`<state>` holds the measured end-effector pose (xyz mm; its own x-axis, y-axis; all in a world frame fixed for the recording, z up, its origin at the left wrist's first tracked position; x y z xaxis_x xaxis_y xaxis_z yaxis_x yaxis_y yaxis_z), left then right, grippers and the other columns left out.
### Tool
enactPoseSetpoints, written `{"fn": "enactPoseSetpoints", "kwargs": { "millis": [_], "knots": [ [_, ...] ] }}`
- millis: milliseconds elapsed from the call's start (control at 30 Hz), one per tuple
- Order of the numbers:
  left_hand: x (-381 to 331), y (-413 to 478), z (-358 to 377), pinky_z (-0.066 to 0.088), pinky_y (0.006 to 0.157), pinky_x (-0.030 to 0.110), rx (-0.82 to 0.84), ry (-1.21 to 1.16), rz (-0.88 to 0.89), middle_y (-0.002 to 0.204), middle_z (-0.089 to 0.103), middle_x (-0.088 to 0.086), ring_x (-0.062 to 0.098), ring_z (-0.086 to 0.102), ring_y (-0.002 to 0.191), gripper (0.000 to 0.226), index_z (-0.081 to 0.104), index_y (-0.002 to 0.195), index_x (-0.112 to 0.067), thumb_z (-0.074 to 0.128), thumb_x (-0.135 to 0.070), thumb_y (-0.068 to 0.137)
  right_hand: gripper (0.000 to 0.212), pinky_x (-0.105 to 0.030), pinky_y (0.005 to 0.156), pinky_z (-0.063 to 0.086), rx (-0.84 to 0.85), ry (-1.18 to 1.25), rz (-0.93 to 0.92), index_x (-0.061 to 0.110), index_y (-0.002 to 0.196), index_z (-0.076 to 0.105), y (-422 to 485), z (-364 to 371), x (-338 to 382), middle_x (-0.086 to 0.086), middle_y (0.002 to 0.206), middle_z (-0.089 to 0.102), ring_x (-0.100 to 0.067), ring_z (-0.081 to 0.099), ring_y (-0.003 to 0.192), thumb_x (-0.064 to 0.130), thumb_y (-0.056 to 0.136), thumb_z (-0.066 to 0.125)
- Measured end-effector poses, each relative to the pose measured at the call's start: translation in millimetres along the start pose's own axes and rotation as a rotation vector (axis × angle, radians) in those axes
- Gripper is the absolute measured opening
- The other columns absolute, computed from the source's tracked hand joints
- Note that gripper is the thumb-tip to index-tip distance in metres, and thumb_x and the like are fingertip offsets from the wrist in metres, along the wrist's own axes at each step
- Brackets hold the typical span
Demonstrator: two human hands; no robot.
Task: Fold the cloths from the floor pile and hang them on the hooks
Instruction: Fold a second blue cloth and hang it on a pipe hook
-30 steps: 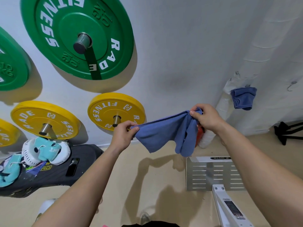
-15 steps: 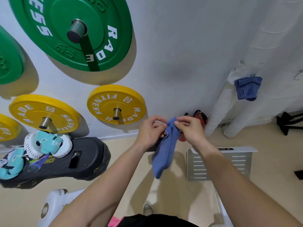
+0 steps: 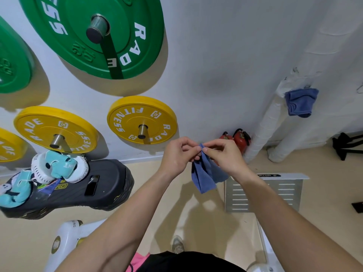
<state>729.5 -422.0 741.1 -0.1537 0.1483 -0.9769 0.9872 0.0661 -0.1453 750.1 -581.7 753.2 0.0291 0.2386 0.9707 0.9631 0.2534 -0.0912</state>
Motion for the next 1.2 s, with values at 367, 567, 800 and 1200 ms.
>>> {"fn": "enactPoseSetpoints", "kwargs": {
  "millis": [367, 567, 800, 1200],
  "knots": [
    [-12.3, -2.5, 1.9, 0.050, 0.051, 0.020, 0.018, -0.018, 0.019, 0.065, 0.072, 0.004, 0.014, 0.065, 0.054, 0.008, 0.066, 0.087, -0.008, 0.065, -0.009, 0.094, 0.010, -0.009, 0.049, 0.041, 0.073, 0.055, 0.028, 0.002, 0.095, 0.070, -2.8, -0.5, 9.4, 0.013, 0.051, 0.062, 0.003, 0.054, 0.047, -0.003, 0.087, 0.069],
    [-13.1, 5.2, -16.8, 0.049, 0.074, 0.018, 0.009, 0.221, 0.203, 0.087, 0.069, 0.001, 0.010, 0.061, 0.078, 0.013, 0.073, 0.103, -0.018, 0.071, -0.018, 0.090, 0.008, -0.025, 0.076, 0.053, 0.136, 0.000, -0.026, 0.011, 0.086, 0.070, 11.7, -4.7, 30.0, -0.002, 0.081, 0.068, -0.012, 0.063, 0.078, 0.004, 0.088, 0.068],
    [1.0, 12.0, -5.8, 0.053, 0.081, 0.037, 0.175, 0.205, 0.130, 0.085, 0.068, -0.002, 0.012, 0.063, 0.080, 0.014, 0.065, 0.089, -0.012, 0.075, -0.005, 0.082, 0.023, -0.009, 0.054, 0.039, 0.123, 0.048, -0.059, 0.015, 0.079, 0.059, 22.7, -16.1, 60.8, 0.003, 0.073, 0.056, 0.004, 0.050, 0.059, -0.003, 0.092, 0.053],
    [62.4, -0.8, -10.1, 0.045, 0.061, 0.029, 0.103, 0.468, -0.011, 0.072, 0.064, -0.003, 0.012, 0.053, 0.063, 0.007, 0.065, 0.084, -0.014, 0.071, -0.017, 0.085, 0.017, -0.016, 0.065, 0.039, -0.190, -0.118, -0.141, 0.023, 0.086, 0.059, 41.0, -67.2, 61.4, 0.010, 0.075, 0.053, -0.004, 0.046, 0.066, 0.010, 0.095, 0.056]
  ]
}}
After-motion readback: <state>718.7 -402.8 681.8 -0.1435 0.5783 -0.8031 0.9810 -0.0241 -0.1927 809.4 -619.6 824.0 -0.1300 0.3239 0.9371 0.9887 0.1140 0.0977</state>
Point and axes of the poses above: each hand's wrist, its own y-axis towards the middle knuckle, its own z-axis out of the palm, x = y × z, the point moved 4 cm from there along y, towards the middle knuckle
